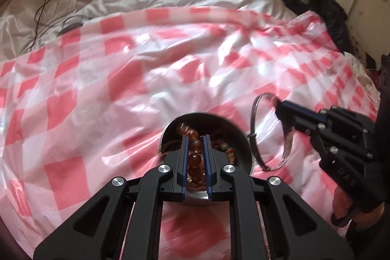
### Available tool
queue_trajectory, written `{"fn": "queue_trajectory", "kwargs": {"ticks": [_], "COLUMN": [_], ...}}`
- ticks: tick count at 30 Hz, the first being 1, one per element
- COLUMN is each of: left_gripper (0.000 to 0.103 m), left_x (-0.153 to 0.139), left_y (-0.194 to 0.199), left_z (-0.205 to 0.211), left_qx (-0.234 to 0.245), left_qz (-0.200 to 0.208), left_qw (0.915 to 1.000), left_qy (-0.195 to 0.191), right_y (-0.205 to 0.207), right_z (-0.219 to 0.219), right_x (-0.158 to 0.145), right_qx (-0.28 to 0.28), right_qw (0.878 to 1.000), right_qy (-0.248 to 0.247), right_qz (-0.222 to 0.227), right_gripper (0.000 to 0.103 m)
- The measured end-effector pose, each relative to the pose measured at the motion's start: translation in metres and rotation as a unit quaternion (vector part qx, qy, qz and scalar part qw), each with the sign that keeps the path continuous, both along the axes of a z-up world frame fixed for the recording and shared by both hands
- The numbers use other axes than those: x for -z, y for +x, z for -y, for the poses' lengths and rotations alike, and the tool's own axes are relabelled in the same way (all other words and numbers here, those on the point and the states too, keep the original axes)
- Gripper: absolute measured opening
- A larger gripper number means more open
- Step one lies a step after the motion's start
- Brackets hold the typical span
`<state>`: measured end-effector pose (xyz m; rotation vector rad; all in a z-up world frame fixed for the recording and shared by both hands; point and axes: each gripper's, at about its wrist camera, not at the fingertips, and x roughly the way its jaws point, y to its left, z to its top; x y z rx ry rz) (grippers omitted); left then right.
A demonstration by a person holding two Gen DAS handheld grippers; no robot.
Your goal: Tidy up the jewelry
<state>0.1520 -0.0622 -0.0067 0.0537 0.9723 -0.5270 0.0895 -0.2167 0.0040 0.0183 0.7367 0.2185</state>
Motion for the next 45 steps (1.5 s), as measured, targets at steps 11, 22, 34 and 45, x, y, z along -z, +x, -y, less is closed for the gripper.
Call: {"fn": "queue_trajectory", "kwargs": {"ticks": [11,22,34,45], "left_gripper": [0.03,0.041,0.044,0.044], "left_x": [-0.029,-0.013,0.024,0.025], "left_y": [-0.017,-0.056,-0.136,-0.135], "left_z": [-0.051,-0.081,-0.058,-0.046], "left_qx": [-0.048,-0.074,-0.006,0.016], "left_qz": [0.011,-0.011,-0.041,-0.024], "left_qw": [0.9975,0.9961,0.9991,0.9996], "left_qy": [-0.05,-0.046,-0.009,-0.003], "right_y": [0.015,0.005,-0.121,-0.113], "right_z": [-0.033,-0.027,0.003,-0.038], "right_x": [0.013,-0.002,0.012,0.039], "right_qx": [-0.04,-0.022,-0.022,-0.084], "right_qw": [0.999,1.0,0.998,0.993], "right_qy": [-0.028,-0.007,0.032,0.024], "right_qz": [-0.013,0.006,-0.054,-0.084], "right_gripper": [0.004,0.047,0.024,0.018]}}
